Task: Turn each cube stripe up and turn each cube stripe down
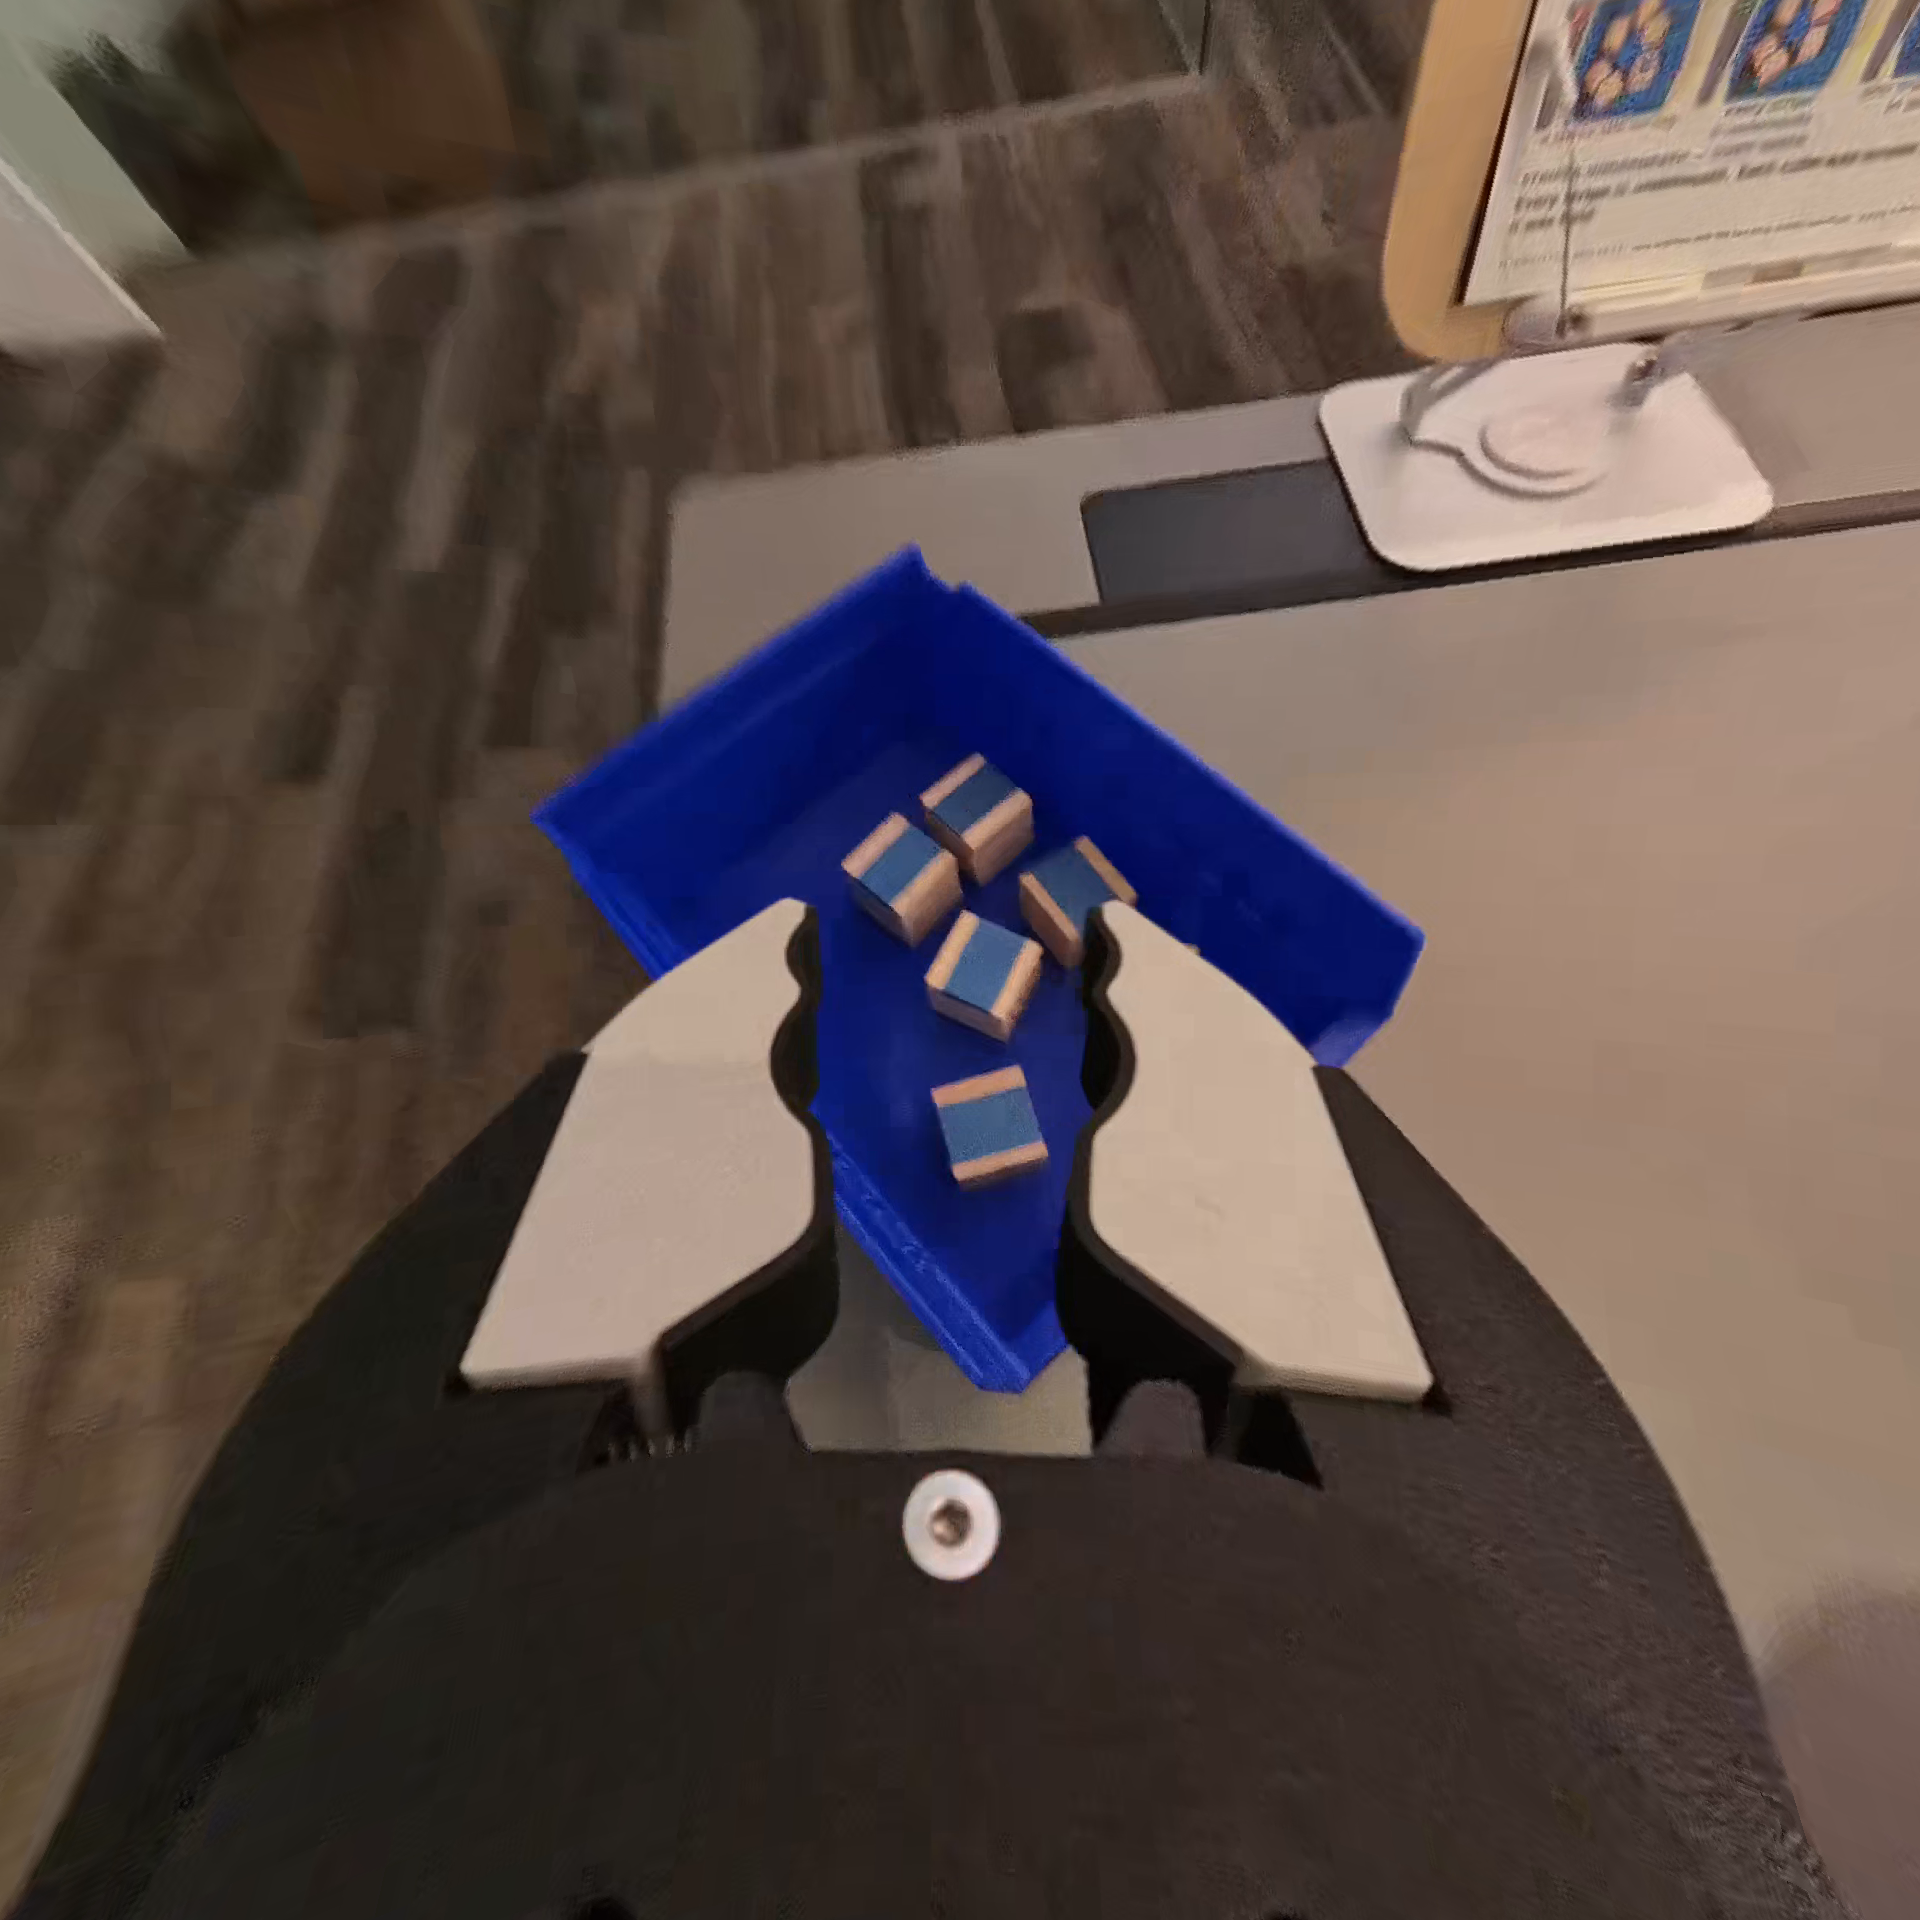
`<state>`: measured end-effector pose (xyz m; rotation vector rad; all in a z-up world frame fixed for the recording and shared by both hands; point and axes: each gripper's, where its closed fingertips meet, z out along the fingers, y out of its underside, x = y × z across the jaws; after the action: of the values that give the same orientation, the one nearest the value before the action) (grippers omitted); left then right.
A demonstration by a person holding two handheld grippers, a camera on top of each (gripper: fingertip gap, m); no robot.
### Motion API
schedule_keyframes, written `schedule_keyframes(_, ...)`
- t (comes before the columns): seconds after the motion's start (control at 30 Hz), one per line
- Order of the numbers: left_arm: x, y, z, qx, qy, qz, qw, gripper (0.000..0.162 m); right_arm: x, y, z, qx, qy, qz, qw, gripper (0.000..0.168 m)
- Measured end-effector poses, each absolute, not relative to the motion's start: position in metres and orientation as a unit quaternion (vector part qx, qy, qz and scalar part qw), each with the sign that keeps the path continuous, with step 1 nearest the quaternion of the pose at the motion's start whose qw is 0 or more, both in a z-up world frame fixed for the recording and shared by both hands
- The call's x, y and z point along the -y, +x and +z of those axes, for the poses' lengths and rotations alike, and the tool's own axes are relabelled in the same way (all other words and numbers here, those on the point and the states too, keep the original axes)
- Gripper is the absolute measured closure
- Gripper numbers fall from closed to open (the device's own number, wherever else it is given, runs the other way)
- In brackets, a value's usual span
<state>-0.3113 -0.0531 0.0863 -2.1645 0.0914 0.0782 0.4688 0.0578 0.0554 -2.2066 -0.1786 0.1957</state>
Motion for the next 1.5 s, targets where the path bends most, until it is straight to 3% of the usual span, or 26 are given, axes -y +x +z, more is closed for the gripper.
schedule_keyframes(0.03, 0.049, -0.319, 0.073, -0.027, -0.887, -0.011, 0.461, 0.119, -0.054, 0.463, 0.062, 0.080, -0.885, 0.084, 0.452, 0.118)
schedule_keyframes(0.07, 0.042, -0.325, 0.064, -0.019, -0.882, -0.051, 0.468, 0.130, -0.051, 0.458, 0.067, 0.089, -0.880, 0.088, 0.458, 0.118)
schedule_keyframes(0.13, 0.029, -0.349, 0.055, 0.020, -0.861, -0.083, 0.502, 0.132, -0.047, 0.449, 0.073, 0.107, -0.873, 0.088, 0.467, 0.118)
schedule_keyframes(0.23, 0.028, -0.389, 0.017, 0.084, -0.897, -0.054, 0.431, 0.097, -0.041, 0.441, 0.080, 0.104, -0.860, 0.093, 0.490, 0.118)
schedule_keyframes(0.27, 0.029, -0.397, 0.003, 0.092, -0.913, -0.044, 0.394, 0.097, -0.040, 0.438, 0.082, 0.103, -0.855, 0.102, 0.498, 0.118)
schedule_keyframes(0.67, 0.021, -0.423, -0.077, 0.154, -0.962, -0.024, 0.225, 0.110, -0.033, 0.431, 0.054, 0.129, -0.879, 0.131, 0.440, 0.117)
schedule_keyframes(0.9, 0.025, -0.413, -0.111, 0.203, -0.971, -0.063, 0.105, 0.136, -0.025, 0.423, 0.051, 0.127, -0.888, 0.148, 0.417, 0.117)
schedule_keyframes(0.97, 0.021, -0.408, -0.115, 0.215, -0.968, -0.087, 0.096, 0.150, -0.025, 0.425, 0.046, 0.126, -0.894, 0.139, 0.406, 0.117)
schedule_keyframes(1.5, -0.017, -0.366, -0.118, 0.027, -0.997, -0.037, 0.056, 0.153, -0.029, 0.419, 0.031, 0.145, -0.907, 0.123, 0.376, 0.119)
